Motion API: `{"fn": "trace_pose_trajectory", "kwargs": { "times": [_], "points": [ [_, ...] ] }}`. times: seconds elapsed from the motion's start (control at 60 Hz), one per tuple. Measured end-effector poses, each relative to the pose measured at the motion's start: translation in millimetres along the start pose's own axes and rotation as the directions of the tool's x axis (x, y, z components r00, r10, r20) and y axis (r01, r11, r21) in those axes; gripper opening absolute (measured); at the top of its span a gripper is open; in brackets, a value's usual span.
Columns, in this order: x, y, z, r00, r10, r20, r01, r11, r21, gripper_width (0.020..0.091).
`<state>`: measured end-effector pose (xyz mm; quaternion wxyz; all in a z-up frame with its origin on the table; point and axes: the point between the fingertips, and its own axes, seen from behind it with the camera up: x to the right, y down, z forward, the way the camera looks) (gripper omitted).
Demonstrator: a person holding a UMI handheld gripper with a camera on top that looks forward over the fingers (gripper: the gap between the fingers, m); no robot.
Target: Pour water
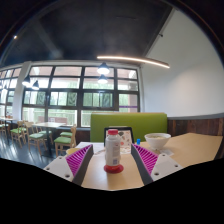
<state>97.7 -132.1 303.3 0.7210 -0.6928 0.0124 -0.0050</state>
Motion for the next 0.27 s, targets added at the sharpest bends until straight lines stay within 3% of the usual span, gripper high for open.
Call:
{"fn": "trace_pose_trajectory", "kwargs": {
  "times": [0.267],
  "points": [
    [-42.2,33.4,-75.2,0.994,0.059,0.096,-0.051,0.995,-0.084,0.0828]
  ]
}}
